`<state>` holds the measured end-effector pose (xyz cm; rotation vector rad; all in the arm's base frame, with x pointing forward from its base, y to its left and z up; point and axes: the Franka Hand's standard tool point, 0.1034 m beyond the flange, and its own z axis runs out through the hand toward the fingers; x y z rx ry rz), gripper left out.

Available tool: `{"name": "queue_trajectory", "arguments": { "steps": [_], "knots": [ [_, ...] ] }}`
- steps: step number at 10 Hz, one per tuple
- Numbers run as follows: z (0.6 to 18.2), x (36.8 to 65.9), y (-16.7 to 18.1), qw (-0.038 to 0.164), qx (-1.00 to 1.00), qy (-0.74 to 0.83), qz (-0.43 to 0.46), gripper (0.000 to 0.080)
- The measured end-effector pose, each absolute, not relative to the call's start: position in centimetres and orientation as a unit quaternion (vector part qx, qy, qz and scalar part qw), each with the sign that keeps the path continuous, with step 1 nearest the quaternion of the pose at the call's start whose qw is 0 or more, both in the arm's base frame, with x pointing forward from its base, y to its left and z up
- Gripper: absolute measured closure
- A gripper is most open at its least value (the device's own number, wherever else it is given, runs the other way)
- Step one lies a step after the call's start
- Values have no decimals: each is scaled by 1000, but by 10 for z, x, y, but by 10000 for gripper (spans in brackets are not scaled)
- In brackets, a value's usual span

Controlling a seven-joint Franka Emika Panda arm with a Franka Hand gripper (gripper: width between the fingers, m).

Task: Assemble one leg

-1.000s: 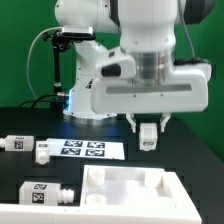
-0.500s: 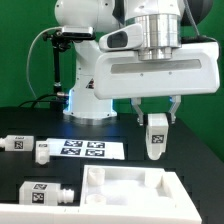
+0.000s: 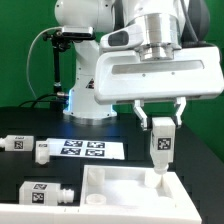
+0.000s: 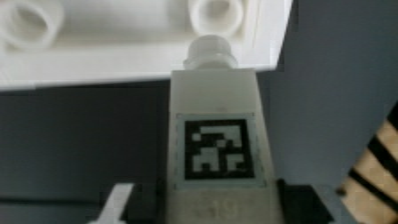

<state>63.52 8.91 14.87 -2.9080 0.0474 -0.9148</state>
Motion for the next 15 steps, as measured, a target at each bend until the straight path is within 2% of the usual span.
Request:
{"name": "queue_trajectory", "arguments": {
  "steps": [3,5,8,13,15],
  "knots": [
    [142,633,90,40,-941,5,-336,512],
    [121,627,103,30,-947,-16,-320,512],
    [104,621,109,26,-950,-18,-312,512],
    [99,625,106,25,-949,-18,-312,512],
    [91,625,102,22,-951,-16,-307,512]
  ]
}}
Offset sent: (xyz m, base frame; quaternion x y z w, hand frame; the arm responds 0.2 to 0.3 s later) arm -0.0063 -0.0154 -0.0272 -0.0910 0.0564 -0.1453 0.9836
